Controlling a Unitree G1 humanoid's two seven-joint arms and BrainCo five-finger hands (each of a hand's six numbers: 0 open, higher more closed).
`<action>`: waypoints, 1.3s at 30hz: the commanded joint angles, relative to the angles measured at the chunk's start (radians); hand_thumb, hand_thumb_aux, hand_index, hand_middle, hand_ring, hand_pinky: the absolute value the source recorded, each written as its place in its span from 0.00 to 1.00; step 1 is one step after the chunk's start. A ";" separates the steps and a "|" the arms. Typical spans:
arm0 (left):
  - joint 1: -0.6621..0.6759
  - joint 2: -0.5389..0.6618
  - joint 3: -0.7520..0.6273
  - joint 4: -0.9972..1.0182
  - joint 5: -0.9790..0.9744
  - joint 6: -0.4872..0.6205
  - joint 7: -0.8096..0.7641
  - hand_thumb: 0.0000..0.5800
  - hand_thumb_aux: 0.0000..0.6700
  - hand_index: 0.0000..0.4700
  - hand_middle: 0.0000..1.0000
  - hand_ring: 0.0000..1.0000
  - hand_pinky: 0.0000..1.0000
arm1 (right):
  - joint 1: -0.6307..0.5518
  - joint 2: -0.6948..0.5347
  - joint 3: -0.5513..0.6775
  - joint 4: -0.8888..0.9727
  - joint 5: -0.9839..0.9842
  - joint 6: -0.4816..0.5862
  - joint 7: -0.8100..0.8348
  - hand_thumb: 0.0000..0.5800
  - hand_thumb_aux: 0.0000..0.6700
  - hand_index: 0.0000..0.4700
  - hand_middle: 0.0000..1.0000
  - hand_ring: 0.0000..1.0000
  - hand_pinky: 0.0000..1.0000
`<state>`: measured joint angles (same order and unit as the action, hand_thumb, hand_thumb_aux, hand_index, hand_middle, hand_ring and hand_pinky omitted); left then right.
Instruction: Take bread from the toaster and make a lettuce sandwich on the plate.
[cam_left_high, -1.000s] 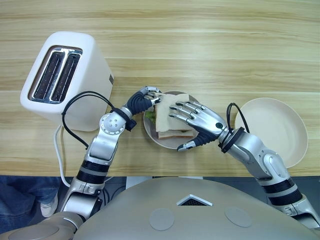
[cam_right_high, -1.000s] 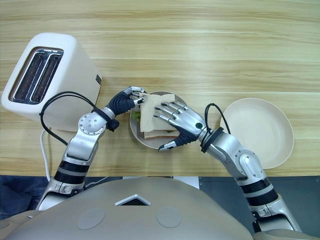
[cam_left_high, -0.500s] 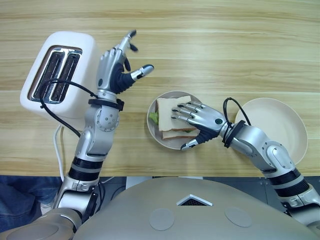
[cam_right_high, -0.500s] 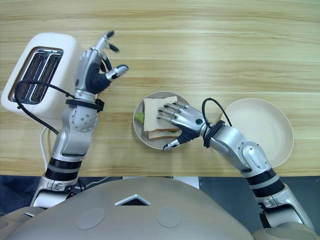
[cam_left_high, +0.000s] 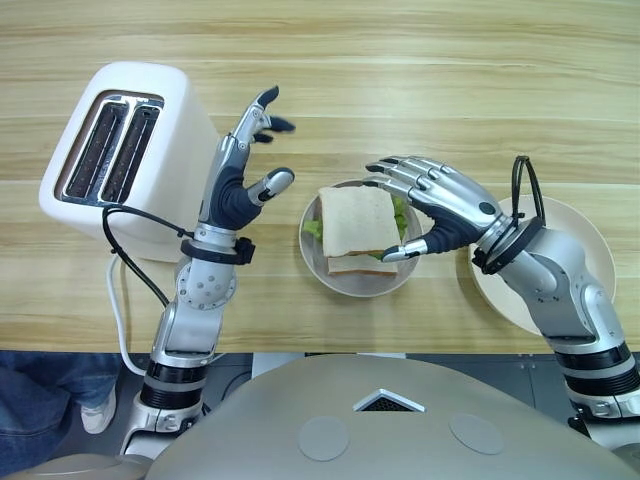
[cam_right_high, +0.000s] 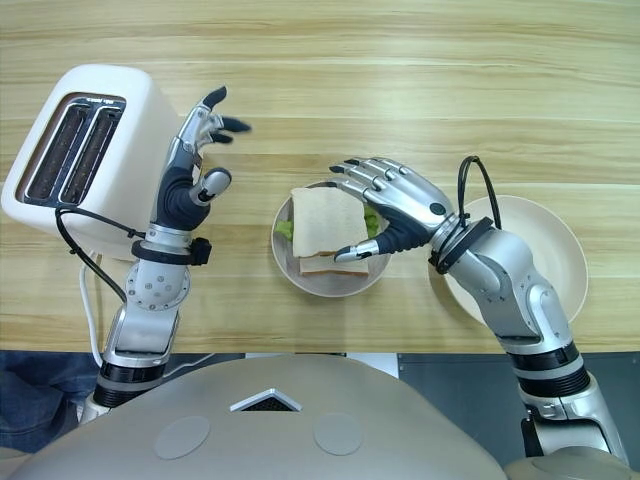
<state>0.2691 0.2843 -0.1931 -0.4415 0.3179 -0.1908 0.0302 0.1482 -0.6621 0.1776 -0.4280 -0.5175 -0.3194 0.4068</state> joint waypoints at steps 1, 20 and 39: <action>0.083 0.047 -0.053 -0.050 -0.124 -0.007 -0.151 1.00 1.00 1.00 1.00 1.00 1.00 | 0.063 -0.049 -0.028 0.019 0.417 0.003 0.186 1.00 1.00 1.00 0.35 0.35 0.35; 0.167 0.266 -0.308 0.148 -0.114 0.060 -0.563 1.00 1.00 1.00 1.00 1.00 1.00 | 0.189 -0.199 0.082 0.166 0.399 0.024 0.499 1.00 1.00 1.00 1.00 1.00 1.00; -0.203 0.137 -0.213 0.556 -0.008 0.071 -0.396 1.00 1.00 1.00 1.00 1.00 1.00 | -0.297 0.127 0.256 0.665 -0.041 -0.022 0.090 1.00 1.00 1.00 1.00 1.00 1.00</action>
<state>0.0953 0.4234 -0.4177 -0.0006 0.2805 -0.1573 -0.3723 -0.1038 -0.5668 0.4119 0.1469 -0.5212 -0.3516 0.5257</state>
